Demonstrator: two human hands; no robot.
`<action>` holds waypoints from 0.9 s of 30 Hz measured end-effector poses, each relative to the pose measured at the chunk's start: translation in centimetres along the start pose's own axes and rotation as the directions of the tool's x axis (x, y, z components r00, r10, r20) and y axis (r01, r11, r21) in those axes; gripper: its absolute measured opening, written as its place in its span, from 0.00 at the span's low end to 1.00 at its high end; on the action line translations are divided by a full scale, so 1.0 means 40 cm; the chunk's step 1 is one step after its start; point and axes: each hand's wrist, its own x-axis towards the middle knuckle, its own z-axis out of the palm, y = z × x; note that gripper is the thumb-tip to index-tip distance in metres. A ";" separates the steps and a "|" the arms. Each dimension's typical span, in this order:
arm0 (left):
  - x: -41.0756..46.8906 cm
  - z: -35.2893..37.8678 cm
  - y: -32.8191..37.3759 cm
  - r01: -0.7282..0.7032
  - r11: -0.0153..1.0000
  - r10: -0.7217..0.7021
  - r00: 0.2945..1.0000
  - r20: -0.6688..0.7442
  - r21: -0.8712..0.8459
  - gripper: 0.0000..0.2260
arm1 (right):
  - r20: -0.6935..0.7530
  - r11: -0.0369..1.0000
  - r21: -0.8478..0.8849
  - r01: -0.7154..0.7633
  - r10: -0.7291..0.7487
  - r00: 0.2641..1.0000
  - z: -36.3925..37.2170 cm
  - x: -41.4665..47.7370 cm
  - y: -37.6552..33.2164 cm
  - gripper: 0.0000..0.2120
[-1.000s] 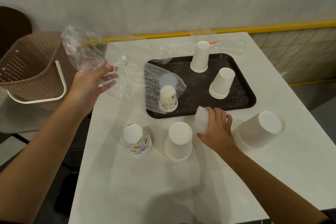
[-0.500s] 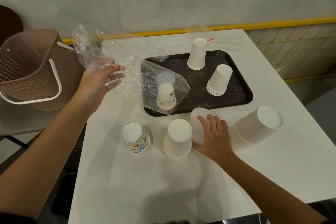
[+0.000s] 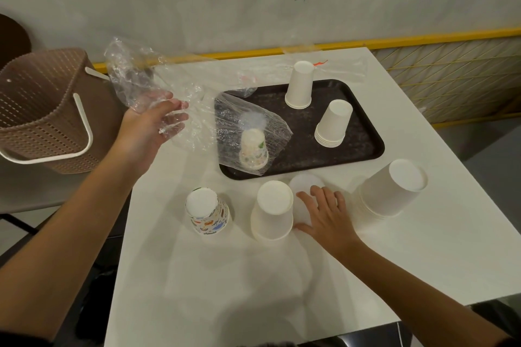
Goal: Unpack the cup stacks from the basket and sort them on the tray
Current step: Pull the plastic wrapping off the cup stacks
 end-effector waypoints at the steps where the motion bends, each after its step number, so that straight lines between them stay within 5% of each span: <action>1: -0.003 0.001 0.001 -0.002 1.000 0.002 1.000 0.001 -0.001 0.08 | -0.019 1.000 -0.002 0.011 -0.011 1.000 0.001 0.000 0.000 0.43; 15: -0.001 0.001 0.010 -0.013 1.000 0.014 1.000 0.004 -0.012 0.07 | -0.074 1.000 0.017 0.003 -0.002 0.997 -0.007 -0.001 0.024 0.40; 22: 0.012 0.005 0.012 -0.027 0.999 0.028 0.999 0.029 -0.020 0.07 | -0.167 0.994 0.079 -0.075 0.087 0.982 -0.062 -0.021 0.024 0.19; 25: 0.019 0.006 0.012 -0.026 0.999 0.027 0.998 0.051 -0.028 0.08 | -0.207 0.977 0.176 -0.118 0.154 0.966 -0.113 -0.019 0.027 0.26; 27: 0.023 0.011 0.014 -0.030 0.999 0.031 0.998 0.063 -0.026 0.08 | -0.239 0.947 0.290 -0.140 0.213 0.947 -0.160 -0.001 0.028 0.17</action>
